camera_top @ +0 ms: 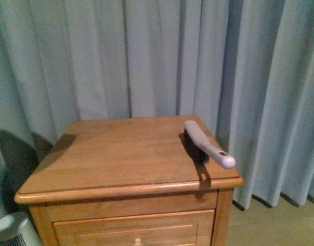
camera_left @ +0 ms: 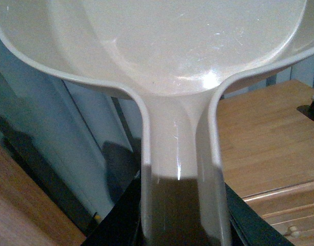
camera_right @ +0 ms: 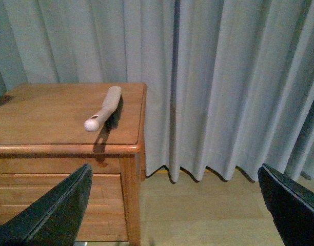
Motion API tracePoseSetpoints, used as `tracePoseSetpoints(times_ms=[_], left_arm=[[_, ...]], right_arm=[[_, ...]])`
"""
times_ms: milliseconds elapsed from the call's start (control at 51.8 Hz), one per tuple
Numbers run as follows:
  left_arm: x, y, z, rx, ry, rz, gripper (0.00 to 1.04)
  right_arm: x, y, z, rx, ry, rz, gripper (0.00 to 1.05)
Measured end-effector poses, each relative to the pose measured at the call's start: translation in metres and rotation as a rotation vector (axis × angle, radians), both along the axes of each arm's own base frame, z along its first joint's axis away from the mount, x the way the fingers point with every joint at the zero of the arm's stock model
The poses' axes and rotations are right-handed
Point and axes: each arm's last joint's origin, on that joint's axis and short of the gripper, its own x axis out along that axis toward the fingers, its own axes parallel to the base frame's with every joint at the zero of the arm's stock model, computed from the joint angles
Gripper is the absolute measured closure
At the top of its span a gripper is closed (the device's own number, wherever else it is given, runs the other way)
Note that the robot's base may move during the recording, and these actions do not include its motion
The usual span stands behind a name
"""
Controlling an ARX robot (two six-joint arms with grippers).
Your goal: Clean up trash
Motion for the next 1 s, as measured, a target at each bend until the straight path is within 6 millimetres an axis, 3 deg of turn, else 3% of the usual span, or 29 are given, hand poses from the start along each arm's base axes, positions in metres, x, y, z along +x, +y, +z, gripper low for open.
tracePoseSetpoints(times_ms=[193,791,907,1004], left_arm=[[-0.011,0.001,-0.014,-0.016,0.028,0.007,0.79],[-0.014,0.002,-0.016,-0.073,0.028,0.018,0.79],[-0.014,0.003,-0.016,-0.075,0.028,0.019,0.79],[-0.014,0.002,-0.016,-0.076,0.029,0.019,0.79]], right_arm=[[0.0,0.0,0.0,0.0,0.0,0.0,0.07],[0.0,0.0,0.0,0.0,0.0,0.0,0.07],[0.002,0.0,-0.003,0.012,0.224,-0.144,0.07],[0.014,0.002,0.0,0.031,0.333,-0.154,0.07]])
